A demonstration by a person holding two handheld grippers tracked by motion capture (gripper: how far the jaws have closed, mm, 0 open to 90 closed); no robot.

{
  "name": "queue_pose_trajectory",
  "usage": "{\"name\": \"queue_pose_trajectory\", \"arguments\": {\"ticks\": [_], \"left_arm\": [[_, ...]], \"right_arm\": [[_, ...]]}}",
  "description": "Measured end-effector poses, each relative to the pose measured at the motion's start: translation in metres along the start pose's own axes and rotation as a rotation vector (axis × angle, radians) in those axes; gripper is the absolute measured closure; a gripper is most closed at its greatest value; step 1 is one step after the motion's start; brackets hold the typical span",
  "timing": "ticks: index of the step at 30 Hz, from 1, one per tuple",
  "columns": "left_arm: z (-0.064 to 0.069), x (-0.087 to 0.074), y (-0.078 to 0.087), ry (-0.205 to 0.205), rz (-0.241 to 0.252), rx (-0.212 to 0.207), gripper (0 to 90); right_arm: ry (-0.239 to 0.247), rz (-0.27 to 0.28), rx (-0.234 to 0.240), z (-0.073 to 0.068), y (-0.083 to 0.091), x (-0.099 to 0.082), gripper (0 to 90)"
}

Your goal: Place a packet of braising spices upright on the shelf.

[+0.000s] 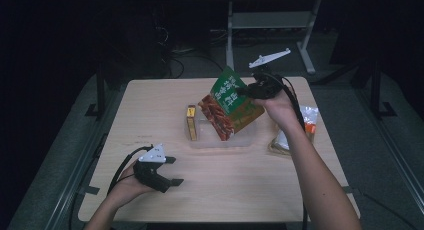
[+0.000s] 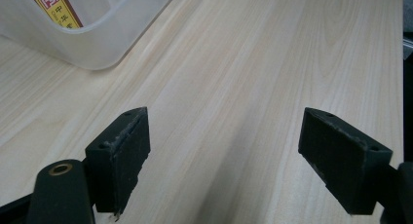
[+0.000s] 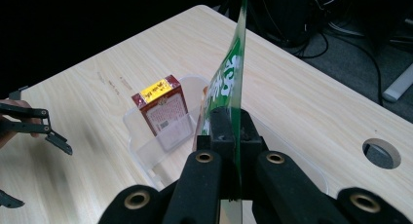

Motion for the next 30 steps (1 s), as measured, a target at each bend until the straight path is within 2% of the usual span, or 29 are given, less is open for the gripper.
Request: {"name": "queue_pose_trajectory", "arguments": {"ticks": [3, 8, 13, 19, 27, 30], "left_arm": [[0.0, 0.0, 0.0, -0.001, -0.001, 0.001, 18.7], [0.001, -0.001, 0.0, 0.0, -0.005, -0.003, 18.7], [0.0, 0.0, 0.001, -0.001, -0.004, 0.0, 18.7], [0.0, -0.001, 0.001, -0.001, -0.004, -0.003, 18.7], [0.002, -0.001, 0.0, -0.004, -0.003, -0.01, 18.7], [0.002, -0.001, -0.001, -0.013, -0.009, -0.012, 18.7]], "right_arm": [[-0.023, -0.013, -0.018, 0.002, -0.003, -0.001, 90.0], [-0.036, -0.028, -0.029, 0.001, -0.007, -0.003, 90.0], [-0.023, -0.052, -0.038, 0.0, -0.017, -0.004, 90.0], [-0.037, -0.064, -0.051, -0.001, -0.026, -0.003, 89.9], [-0.039, -0.073, -0.041, -0.005, -0.032, 0.0, 89.2], [-0.032, -0.071, -0.028, -0.006, -0.031, 0.0, 84.5]]}}
Point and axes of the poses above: each handheld gripper's, and its own axes: y roughly backward along the jaws, x roughly out of its top, z roughly to its right, the point moved 10 cm from there along -y, roughly forward along the jaws, and after that the axes turned 3 degrees about -y, right-handed, at the moved point
